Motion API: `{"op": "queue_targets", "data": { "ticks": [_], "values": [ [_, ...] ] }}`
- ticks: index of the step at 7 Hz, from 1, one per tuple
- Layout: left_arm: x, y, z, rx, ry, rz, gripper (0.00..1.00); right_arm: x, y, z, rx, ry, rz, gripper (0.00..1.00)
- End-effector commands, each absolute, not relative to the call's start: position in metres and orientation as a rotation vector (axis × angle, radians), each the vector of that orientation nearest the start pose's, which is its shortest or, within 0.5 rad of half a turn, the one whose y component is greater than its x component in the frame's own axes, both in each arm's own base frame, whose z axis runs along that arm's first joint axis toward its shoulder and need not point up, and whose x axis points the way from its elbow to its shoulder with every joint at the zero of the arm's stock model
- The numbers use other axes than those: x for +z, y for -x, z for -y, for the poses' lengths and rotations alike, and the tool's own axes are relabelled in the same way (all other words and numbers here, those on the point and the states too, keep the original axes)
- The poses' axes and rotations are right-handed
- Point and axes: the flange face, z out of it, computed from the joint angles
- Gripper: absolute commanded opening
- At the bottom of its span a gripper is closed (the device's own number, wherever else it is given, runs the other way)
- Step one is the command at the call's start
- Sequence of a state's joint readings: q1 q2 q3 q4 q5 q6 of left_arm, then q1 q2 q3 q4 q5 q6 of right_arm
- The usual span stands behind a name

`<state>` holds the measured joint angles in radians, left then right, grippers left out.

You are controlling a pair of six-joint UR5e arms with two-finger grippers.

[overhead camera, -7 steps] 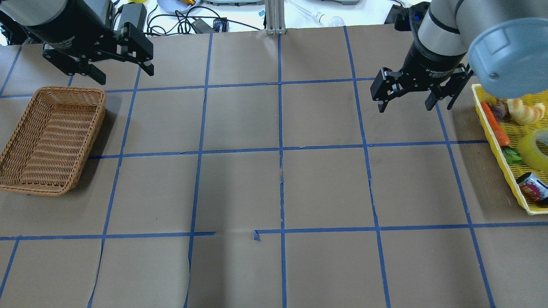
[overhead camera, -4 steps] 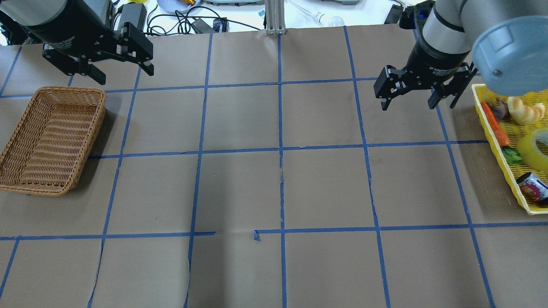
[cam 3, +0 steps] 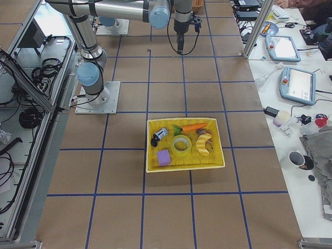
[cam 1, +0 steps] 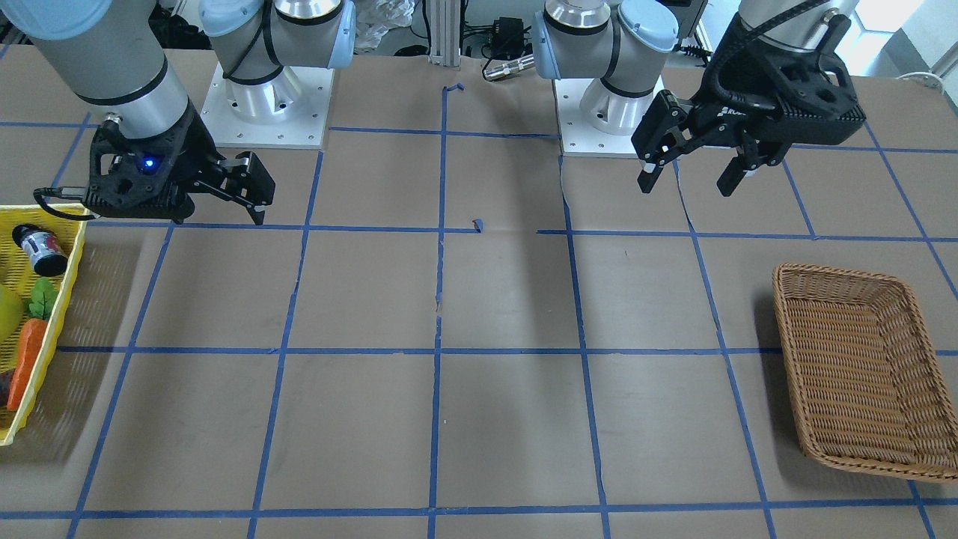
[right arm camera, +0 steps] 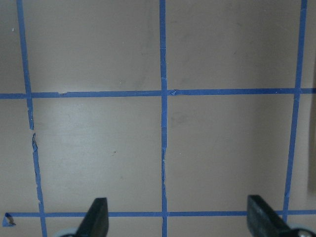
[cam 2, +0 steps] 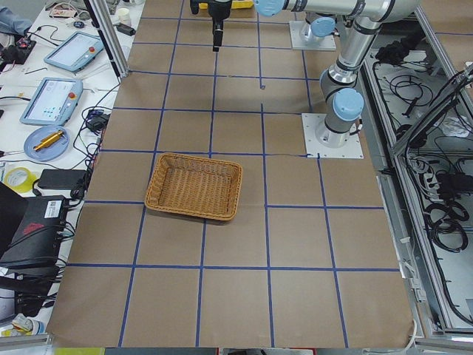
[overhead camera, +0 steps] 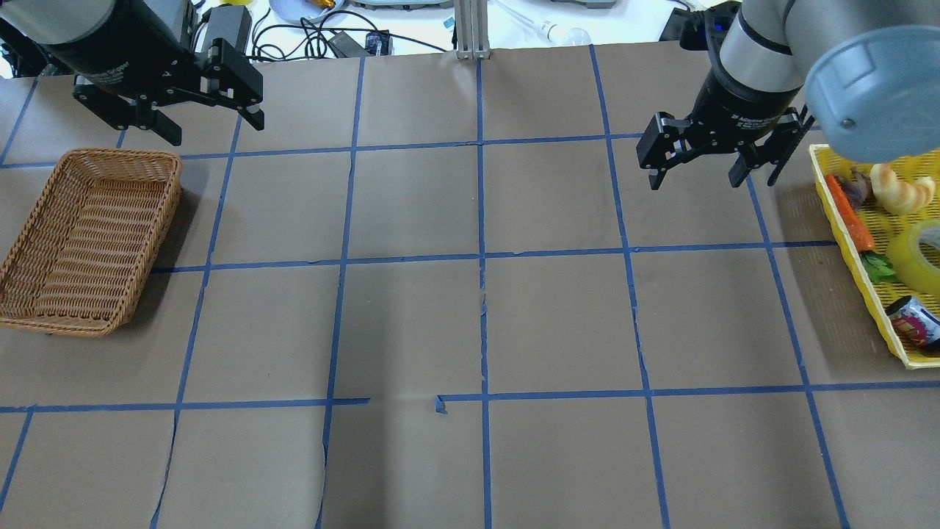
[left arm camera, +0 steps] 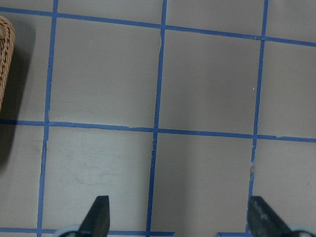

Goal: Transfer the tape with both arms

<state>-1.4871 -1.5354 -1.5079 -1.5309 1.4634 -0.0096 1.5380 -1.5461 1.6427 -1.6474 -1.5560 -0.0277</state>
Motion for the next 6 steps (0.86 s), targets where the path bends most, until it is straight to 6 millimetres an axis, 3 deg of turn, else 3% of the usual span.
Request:
{"op": "queue_targets", "data": {
  "ticks": [1, 4, 5, 6],
  "values": [
    [0.542, 0.102, 0.498, -0.233, 0.139, -3.232, 1.00, 0.441, -0.120, 0.507, 0.052, 0.002, -3.123, 1.00],
    [0.542, 0.103, 0.497, -0.232, 0.137, -3.232, 1.00, 0.434, -0.120, 0.522, 0.006, 0.043, -3.124, 1.00],
    [0.542, 0.103, 0.497, -0.232, 0.137, -3.232, 1.00, 0.430, -0.110, 0.537, -0.037, 0.013, -3.121, 1.00],
    [0.542, 0.102, 0.498, -0.233, 0.139, -3.232, 1.00, 0.438, -0.091, 0.543, -0.071, -0.040, -3.127, 1.00]
  ]
}}
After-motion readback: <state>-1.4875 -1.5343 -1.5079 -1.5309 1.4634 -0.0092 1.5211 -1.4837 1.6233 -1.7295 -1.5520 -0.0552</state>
